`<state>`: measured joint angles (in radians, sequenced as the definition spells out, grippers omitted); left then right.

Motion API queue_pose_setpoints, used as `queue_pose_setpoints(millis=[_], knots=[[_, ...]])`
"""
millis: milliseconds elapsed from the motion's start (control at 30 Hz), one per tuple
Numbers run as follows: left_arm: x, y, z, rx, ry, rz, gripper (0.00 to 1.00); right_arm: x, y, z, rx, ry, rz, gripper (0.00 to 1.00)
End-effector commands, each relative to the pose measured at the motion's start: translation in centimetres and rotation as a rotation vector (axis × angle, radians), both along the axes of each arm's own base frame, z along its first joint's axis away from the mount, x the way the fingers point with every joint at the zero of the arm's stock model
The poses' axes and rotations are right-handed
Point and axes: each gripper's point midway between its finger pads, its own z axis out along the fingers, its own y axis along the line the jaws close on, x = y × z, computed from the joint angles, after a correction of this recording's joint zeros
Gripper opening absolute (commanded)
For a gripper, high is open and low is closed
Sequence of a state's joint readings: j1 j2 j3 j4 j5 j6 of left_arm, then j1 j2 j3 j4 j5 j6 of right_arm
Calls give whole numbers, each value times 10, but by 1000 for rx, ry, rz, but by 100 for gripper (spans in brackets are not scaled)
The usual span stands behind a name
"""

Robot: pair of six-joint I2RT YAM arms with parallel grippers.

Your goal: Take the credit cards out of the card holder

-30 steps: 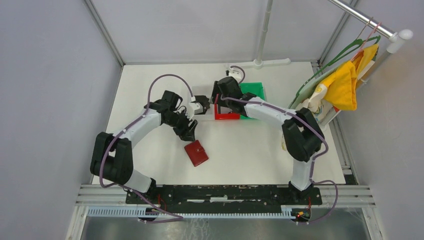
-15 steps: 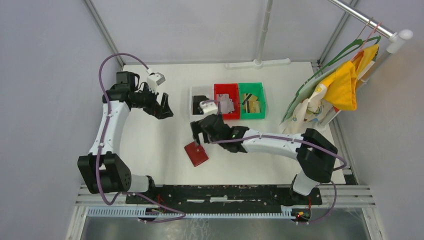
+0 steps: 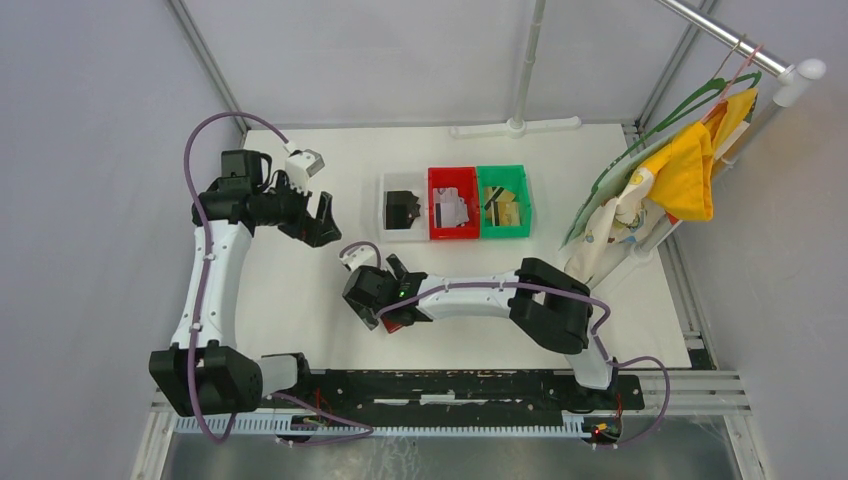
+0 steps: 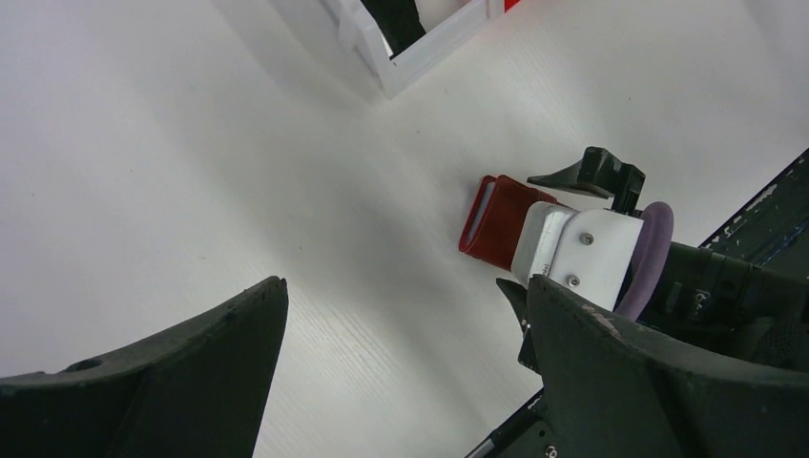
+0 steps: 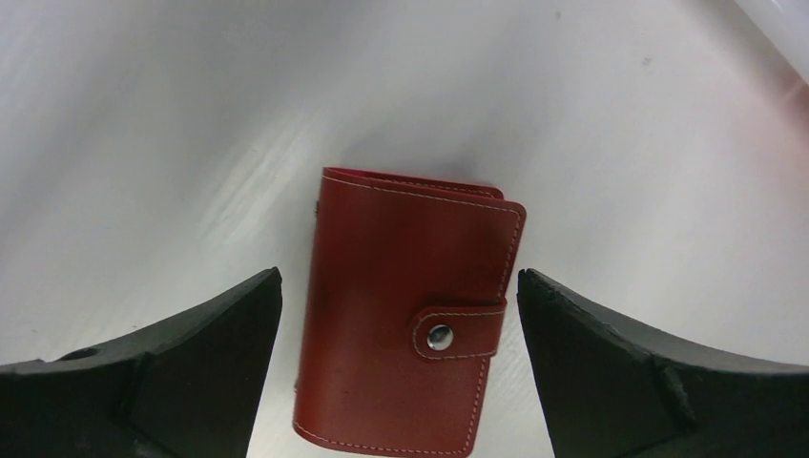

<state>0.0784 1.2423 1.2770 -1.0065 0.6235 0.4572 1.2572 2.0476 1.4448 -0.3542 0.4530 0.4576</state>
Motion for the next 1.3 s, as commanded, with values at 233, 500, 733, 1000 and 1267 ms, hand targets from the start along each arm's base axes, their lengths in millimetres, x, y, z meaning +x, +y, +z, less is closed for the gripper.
queue_pose_setpoints(millis=[233,500,733,1000,1267], knots=[[4,3,12,1,-3,29,100,3,-21,-1,-43,-48,-40,98],[5,3,26,9,-28,17,100,-12,-32,-26,2,51,-19,98],[-2,-3,15,-25,12,4,100,-15,-40,-20,62,50,-8,89],[-15,-25,20,-182,47,19,100,15,-40,58,251,-118,-17,60],[-43,-55,12,-402,182,-36,100,37,-32,152,397,-306,-36,59]])
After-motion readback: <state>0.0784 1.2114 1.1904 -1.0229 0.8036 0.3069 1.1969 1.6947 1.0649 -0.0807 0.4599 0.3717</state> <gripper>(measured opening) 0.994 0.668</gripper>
